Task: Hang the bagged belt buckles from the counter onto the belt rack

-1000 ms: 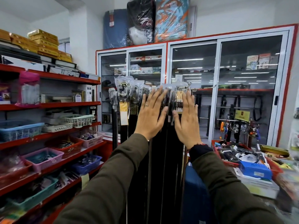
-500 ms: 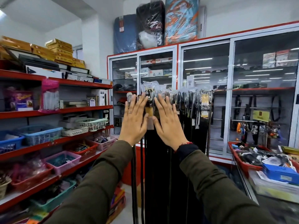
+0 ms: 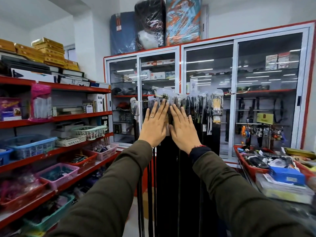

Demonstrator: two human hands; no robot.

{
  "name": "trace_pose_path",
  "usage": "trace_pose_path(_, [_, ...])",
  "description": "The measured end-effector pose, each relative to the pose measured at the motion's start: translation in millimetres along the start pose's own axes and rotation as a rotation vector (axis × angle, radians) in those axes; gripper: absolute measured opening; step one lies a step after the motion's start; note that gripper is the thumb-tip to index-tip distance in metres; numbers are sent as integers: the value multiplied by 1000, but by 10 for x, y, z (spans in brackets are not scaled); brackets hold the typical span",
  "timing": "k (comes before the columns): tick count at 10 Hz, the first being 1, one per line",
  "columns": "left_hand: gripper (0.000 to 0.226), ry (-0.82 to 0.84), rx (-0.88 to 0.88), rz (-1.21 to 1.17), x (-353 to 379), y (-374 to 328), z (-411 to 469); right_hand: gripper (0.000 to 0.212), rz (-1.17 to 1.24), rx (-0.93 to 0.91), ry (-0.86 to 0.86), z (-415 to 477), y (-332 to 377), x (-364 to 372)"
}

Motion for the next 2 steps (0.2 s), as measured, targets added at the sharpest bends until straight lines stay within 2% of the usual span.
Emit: trace_pose_path(2, [74,-129,-66,72,-229,-164,-117,66,39,-18,-56,-295,-166,-554])
Point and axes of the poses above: each hand's wrist, its own z-axis towards the middle knuckle, its own x-axis out of the palm, y = z × x, the point moved 9 cm from there along z, towards the middle knuckle, and after that the axes turned 11 degrees about -y, right-handed, at the moved point
